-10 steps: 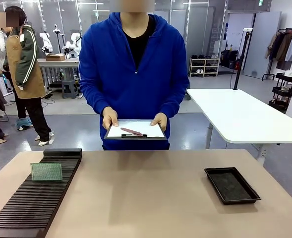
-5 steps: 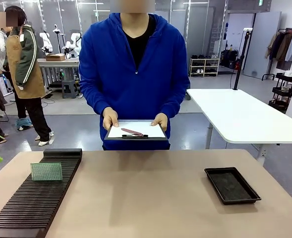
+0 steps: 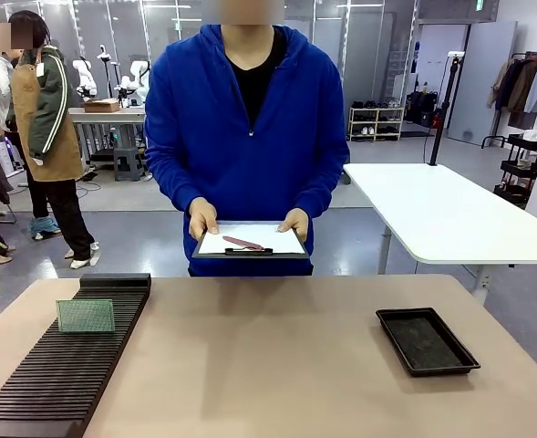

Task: Inspect the PCB.
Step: Pick up the Blank PCB and present it to the human, then release the Blank PCB you were holding.

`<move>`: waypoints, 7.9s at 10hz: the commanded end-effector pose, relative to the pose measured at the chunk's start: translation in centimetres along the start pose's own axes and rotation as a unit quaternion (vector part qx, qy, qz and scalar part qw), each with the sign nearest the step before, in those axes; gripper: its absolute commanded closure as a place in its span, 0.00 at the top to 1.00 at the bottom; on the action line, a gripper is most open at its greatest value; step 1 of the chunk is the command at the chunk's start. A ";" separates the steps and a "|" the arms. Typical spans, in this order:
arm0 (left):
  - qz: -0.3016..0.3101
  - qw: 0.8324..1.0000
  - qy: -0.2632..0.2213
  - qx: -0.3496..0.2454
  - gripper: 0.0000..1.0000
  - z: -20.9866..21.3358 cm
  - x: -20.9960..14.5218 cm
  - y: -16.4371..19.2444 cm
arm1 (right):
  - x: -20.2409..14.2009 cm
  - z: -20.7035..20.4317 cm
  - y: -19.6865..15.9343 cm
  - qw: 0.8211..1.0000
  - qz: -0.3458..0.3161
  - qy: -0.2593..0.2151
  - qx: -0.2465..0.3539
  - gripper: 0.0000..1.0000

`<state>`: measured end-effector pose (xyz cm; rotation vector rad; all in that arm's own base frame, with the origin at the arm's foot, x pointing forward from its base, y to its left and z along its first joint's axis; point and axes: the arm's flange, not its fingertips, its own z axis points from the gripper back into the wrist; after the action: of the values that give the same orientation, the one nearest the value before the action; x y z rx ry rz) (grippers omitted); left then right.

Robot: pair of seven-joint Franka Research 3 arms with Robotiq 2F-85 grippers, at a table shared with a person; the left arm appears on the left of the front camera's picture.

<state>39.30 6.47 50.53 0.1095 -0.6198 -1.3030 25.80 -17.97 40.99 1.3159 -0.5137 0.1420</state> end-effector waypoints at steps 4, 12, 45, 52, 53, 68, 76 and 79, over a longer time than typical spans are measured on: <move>-0.113 0.987 0.095 -0.059 1.00 -4.0 3.1 5.4 | 0.1 0.0 0.1 1.000 0.006 -0.003 0.005 1.00; -0.130 0.959 0.145 -0.206 1.00 -15.9 6.2 8.9 | 0.1 0.0 0.1 1.000 0.006 -0.003 0.005 1.00; 0.187 0.932 -0.096 -0.296 0.00 -10.8 1.4 4.0 | 0.1 0.0 0.1 1.000 0.006 -0.003 0.005 1.00; 0.208 0.918 -0.110 -0.320 0.00 -12.2 1.5 2.6 | 0.1 0.0 0.1 1.000 0.006 -0.003 0.005 1.00; 0.219 0.913 -0.115 -0.325 0.03 -12.6 1.5 2.3 | 0.1 0.0 0.1 1.000 0.006 -0.003 0.005 1.00; 0.574 0.559 -0.231 -0.553 0.03 -26.1 5.7 4.7 | 0.1 0.0 0.1 1.000 0.006 -0.003 0.005 1.00; 0.560 0.571 -0.231 -0.554 0.03 -26.0 5.2 4.6 | 0.1 0.0 0.1 1.000 0.006 -0.003 0.005 1.00; 0.560 0.571 -0.231 -0.554 0.03 -26.0 5.2 4.6 | 0.1 0.0 0.1 1.000 0.006 -0.003 0.005 1.00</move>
<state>56.54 -3.78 32.58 -1.5064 -0.0719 -0.1959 25.83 -17.98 40.94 1.3167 -0.5115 0.1398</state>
